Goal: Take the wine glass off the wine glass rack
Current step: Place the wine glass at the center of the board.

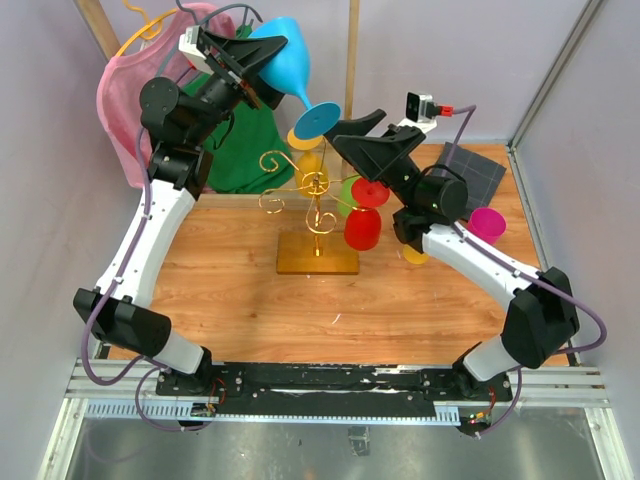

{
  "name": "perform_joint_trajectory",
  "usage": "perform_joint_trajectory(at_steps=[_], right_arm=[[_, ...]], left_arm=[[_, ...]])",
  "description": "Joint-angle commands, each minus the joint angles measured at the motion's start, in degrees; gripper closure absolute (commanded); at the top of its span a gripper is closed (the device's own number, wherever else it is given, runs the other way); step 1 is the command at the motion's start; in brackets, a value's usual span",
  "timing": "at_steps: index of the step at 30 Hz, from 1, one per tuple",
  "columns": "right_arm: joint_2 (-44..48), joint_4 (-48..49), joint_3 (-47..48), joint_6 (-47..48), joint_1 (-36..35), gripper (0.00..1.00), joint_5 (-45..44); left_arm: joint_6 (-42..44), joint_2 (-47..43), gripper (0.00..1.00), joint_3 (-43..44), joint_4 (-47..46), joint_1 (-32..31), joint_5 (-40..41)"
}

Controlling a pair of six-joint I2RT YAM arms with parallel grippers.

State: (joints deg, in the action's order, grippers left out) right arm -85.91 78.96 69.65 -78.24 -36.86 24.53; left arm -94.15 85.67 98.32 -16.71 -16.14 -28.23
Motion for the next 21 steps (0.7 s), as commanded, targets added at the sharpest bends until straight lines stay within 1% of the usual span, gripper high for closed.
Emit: perform_joint_trajectory(at_steps=[1,6,10,15,17,21], right_arm=[[1.98,0.66,-1.51,1.26,0.21,0.02,1.14],[4.06,-0.92,-2.27,2.37,0.41,0.01,1.46],[7.25,-3.39,-3.47,3.73,1.31,0.01,1.69],[14.24,-10.87,-5.41,6.9,4.2,0.02,2.39],[17.04,-14.58,-5.85,8.15,5.92,0.02,2.88],[21.8,-21.35,-5.79,9.96,10.04,0.02,4.27]], left_arm=[[1.04,-1.02,0.3,1.9,-2.03,0.49,-0.6],[3.34,-1.78,0.3,1.36,-2.36,1.56,-1.38],[7.35,-2.95,0.31,-0.17,-2.45,4.24,-3.57],[12.54,-4.55,0.34,-2.95,-1.23,8.91,-7.91],[15.08,-5.08,0.38,-3.66,-0.92,10.38,-10.61],[20.72,-6.33,0.53,-4.66,2.16,13.22,-15.3]])
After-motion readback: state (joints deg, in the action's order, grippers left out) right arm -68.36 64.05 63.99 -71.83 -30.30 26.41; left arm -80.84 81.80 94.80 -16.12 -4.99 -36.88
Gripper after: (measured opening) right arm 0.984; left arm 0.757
